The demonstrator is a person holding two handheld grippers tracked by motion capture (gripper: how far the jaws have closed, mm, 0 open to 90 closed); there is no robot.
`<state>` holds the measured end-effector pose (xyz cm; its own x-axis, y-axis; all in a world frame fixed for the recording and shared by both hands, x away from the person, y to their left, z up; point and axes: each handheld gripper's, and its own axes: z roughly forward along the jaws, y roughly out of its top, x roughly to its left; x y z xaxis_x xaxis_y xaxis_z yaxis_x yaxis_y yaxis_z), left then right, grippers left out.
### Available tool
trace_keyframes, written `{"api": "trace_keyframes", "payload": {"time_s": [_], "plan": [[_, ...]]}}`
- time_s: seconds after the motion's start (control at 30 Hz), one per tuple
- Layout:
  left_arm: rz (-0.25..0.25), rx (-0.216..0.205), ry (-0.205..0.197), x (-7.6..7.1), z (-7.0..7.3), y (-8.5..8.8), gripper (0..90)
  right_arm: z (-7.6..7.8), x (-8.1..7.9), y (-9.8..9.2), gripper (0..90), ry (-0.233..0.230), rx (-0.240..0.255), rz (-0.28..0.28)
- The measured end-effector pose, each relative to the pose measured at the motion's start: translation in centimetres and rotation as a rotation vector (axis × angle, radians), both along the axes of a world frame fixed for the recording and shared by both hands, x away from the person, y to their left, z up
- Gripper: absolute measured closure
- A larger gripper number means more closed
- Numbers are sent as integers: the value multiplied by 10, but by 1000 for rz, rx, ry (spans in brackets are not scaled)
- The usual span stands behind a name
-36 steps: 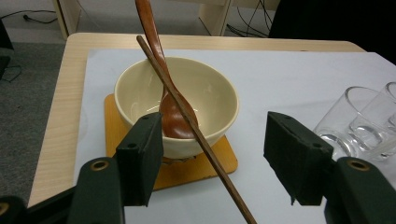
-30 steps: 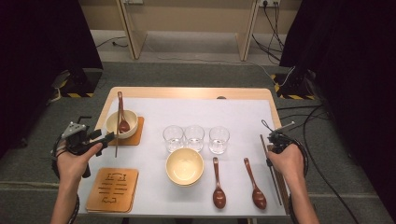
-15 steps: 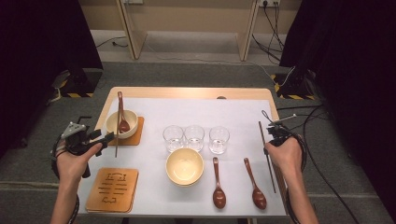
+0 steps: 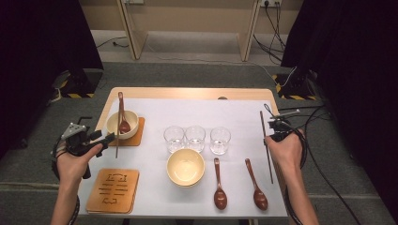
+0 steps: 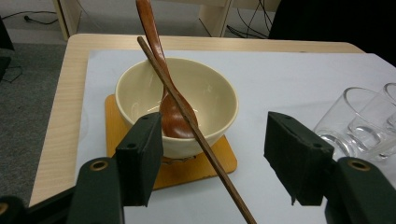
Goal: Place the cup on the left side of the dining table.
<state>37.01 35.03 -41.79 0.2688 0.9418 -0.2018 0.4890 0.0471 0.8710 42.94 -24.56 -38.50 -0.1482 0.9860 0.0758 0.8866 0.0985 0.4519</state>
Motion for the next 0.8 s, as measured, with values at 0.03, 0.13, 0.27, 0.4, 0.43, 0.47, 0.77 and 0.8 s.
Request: {"api": "trace_keyframes", "payload": {"time_s": [0.03,0.13,0.27,0.4,0.43,0.47,0.77,0.8], "plan": [[0,0,0,0,0,0,369,1,0,0,855,-16,0,1],[0,0,1,0,0,0,369,4,1,1,856,-51,4,0],[1,0,0,0,0,0,369,7,3,3,856,-101,7,-6],[2,-1,-2,0,0,1,368,10,3,4,856,-158,12,-9],[2,-1,-2,0,0,1,369,11,4,5,856,-172,16,-12],[2,-1,-2,0,0,1,369,12,4,5,856,-196,14,-11],[2,2,-3,0,0,0,368,18,11,10,856,-317,33,-18],[2,2,-3,0,0,0,368,18,12,11,856,-330,36,-18]]}}
